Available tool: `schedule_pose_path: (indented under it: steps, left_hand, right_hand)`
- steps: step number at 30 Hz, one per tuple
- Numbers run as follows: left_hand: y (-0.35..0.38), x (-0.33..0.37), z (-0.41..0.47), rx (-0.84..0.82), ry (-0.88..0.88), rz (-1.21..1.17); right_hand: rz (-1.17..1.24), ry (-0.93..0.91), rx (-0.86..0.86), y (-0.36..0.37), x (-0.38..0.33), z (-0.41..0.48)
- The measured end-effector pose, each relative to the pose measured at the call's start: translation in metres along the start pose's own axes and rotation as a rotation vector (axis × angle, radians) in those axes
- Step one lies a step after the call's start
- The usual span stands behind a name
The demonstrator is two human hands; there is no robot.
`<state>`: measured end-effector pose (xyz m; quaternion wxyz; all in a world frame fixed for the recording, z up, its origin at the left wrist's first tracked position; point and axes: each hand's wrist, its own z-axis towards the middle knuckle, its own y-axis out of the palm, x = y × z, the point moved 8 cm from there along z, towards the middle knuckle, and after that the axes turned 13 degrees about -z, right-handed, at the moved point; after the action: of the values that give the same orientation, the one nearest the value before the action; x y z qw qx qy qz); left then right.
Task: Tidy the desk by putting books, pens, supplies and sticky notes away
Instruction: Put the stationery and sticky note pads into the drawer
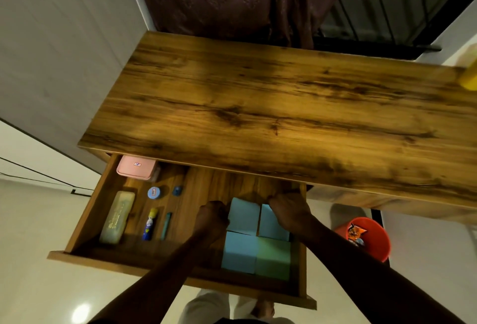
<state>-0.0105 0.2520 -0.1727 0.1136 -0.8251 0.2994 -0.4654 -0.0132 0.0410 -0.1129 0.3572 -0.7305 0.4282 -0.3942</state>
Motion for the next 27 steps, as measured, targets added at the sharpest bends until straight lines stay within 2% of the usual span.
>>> schedule_pose_path:
  steps: [2,4,7,10,12,16,21,27]
  left_hand:
    - [0.002,0.001,-0.001,0.003,0.007,-0.03]
    - [0.005,-0.001,0.0,0.001,0.006,-0.034]
    - [0.008,-0.003,-0.001,-0.001,0.003,-0.001]
    - [0.008,-0.005,0.001,-0.002,0.011,0.016]
    - [0.004,-0.002,-0.001,0.009,0.012,0.05]
    - [-0.007,0.01,-0.003,0.018,0.042,0.042]
    - [-0.03,0.036,-0.03,0.089,0.135,-0.019]
    - [-0.055,0.05,-0.092,0.196,0.19,-0.112]
  right_hand:
    - [0.048,0.015,0.069,0.0,0.003,0.001]
    - [0.015,0.02,0.066,0.005,0.002,0.002]
    - [-0.065,-0.058,-0.01,0.018,-0.003,0.003]
    - [0.002,-0.049,-0.066,0.014,-0.002,-0.001]
    - [0.056,0.004,0.008,0.02,0.004,0.003]
    - [0.012,-0.101,0.07,0.017,-0.006,-0.003]
    - [0.287,0.022,0.156,-0.005,-0.004,-0.017]
    - [0.897,0.009,0.118,-0.025,-0.025,-0.036]
